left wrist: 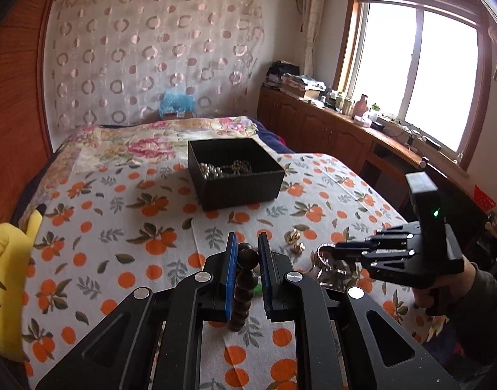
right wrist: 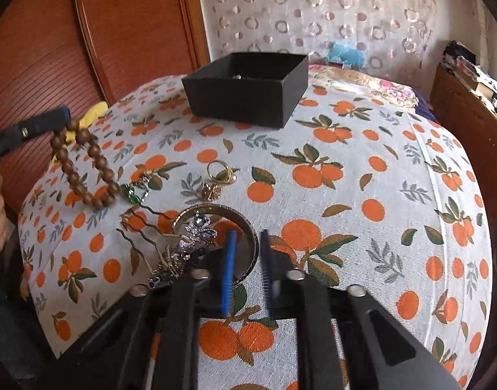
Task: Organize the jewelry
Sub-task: 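Grasp the brown wooden bead bracelet with the left tool while the right tool grasps the silver bangle, then carry the bead bracelet and silver bangle over the black box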
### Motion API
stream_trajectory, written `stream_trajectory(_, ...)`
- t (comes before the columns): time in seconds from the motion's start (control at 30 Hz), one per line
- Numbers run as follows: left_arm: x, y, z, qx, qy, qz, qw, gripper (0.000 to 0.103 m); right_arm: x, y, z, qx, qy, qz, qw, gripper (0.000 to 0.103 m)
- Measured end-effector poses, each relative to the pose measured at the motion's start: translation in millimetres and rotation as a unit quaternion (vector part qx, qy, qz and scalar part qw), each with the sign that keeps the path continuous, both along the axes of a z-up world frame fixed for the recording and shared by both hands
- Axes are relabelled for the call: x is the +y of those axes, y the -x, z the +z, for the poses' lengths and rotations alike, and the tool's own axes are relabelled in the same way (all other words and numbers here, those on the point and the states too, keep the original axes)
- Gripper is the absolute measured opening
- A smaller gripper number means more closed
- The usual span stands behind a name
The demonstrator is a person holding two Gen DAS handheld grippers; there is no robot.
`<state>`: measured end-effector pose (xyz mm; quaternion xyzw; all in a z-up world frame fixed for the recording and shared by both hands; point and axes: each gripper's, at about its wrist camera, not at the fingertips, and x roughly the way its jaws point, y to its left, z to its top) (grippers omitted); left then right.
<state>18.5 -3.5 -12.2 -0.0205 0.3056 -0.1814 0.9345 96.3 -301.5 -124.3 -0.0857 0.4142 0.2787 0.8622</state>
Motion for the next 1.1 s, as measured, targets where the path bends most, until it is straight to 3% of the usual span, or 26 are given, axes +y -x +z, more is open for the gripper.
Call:
stream_trajectory(0.17,-0.5,-4.6,12.5,-0.015,-0.007,0.001,0.9999,0.012,-1.0,0.1,4.5,-0.007,-0.003,0.008,1.000,0.006)
stream_trajectory(0.6,0.1,-32.6,31.8,-0.037,-0.021,0.001,0.9991,0.012,4.2,-10.0,50.7,-0.083,-0.010,0.002,0.997,0.005)
stream_trajectory(1.1,-9.7,-75.0,50.5,-0.054,-0.043,0.006,0.9976,0.012,37.2,-87.3,80.3,-0.119,-0.006,-0.019,0.993,0.005)
